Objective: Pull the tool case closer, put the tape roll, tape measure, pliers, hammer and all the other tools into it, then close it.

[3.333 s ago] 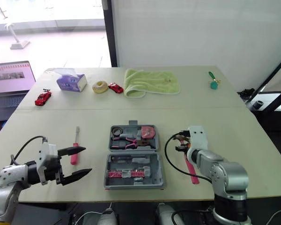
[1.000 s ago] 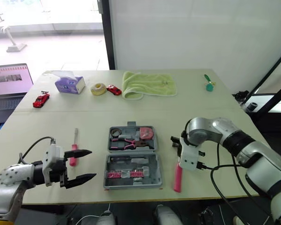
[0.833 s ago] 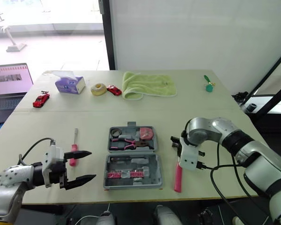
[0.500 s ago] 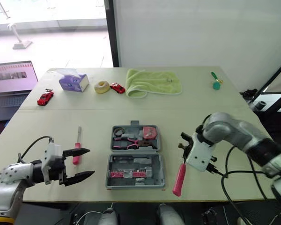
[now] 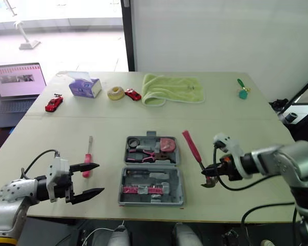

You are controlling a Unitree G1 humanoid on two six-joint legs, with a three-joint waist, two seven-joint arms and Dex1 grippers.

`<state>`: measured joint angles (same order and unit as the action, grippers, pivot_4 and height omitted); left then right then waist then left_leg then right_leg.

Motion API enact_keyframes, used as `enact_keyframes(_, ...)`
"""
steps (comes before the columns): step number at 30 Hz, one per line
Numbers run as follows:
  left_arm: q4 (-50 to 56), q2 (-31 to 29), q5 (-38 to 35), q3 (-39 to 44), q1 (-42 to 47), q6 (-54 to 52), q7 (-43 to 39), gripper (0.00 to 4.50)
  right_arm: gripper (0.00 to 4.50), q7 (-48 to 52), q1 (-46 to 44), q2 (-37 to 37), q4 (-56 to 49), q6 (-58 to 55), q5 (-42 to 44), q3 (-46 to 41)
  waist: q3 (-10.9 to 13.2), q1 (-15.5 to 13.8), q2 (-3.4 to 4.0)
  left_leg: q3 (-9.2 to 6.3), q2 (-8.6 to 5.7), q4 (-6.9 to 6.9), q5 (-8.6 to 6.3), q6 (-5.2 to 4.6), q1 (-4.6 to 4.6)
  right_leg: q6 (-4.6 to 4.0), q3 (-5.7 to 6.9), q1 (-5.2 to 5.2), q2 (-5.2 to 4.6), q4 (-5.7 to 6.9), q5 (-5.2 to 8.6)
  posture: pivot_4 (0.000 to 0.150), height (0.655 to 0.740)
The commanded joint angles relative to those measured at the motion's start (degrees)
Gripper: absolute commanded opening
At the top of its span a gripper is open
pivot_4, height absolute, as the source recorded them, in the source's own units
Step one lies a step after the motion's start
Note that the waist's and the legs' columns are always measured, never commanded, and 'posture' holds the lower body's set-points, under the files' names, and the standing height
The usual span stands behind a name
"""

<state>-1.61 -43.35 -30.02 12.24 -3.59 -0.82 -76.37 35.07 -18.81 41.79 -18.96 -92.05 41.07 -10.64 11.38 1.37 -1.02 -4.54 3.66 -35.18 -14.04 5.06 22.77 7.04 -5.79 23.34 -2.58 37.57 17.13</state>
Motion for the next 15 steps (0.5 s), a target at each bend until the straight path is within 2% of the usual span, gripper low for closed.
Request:
enact_keyframes(1,2.14,-0.07,-1.21,1.29,0.00,-0.42,0.40,4.50,0.06,-27.57,8.18,-13.77,-7.17,-0.45,12.05,-13.90,-0.01,-0.23,0.00,0.00,0.02,0.02,-0.02,-0.04,0.01,0.01,0.00,0.04,0.03,0.01,0.01,0.150,0.7400)
enact_keyframes(3,2.67,-0.05,-1.42,1.40,-0.14,-0.68,0.60,4.50,0.06,-40.06,10.04,-19.53,-8.76,-0.45,18.62,-16.93,-0.01,0.49,0.08,-0.07,0.05,0.04,-0.02,-0.04,-0.01,0.00,0.01,0.10,0.10,0.14,0.01,0.150,0.7400)
enact_keyframes(7,3.36,-0.19,-1.41,1.44,-0.19,-1.08,0.85,4.50,0.06,-60.70,12.67,-31.51,-9.75,-0.45,24.00,-19.52,-0.14,1.34,-0.03,-0.08,0.06,0.01,0.03,0.05,-0.24,-0.06,-0.03,-0.08,0.12,0.22,0.04,0.150,0.7400)
enact_keyframes(10,3.56,-0.29,-1.49,1.49,0.22,-1.54,1.08,4.50,0.06,-70.06,12.02,-34.73,-8.24,-0.45,26.19,-20.79,-0.21,1.38,-0.08,-0.08,0.07,0.02,0.03,0.05,-0.33,-0.27,-0.07,-0.17,0.15,0.22,0.15,0.150,0.7400)
enact_keyframes(14,3.97,-0.33,-1.46,1.40,0.46,-1.82,1.45,4.50,1.69,-75.36,10.76,-37.41,-4.81,-0.45,23.25,-21.97,-0.30,1.26,-0.18,-0.08,0.06,0.04,0.03,0.05,-0.28,-0.23,-0.06,-0.15,0.12,0.21,0.14,0.150,0.7400)
enact_keyframes(15,4.07,-0.33,-1.44,1.37,0.52,-1.89,1.56,4.50,2.24,-75.70,10.51,-38.17,-4.31,-0.45,22.48,-22.29,-0.37,1.28,-0.27,-0.08,0.07,0.03,0.03,0.05,-0.28,-0.23,-0.06,-0.17,0.12,0.21,0.13,0.150,0.7400)
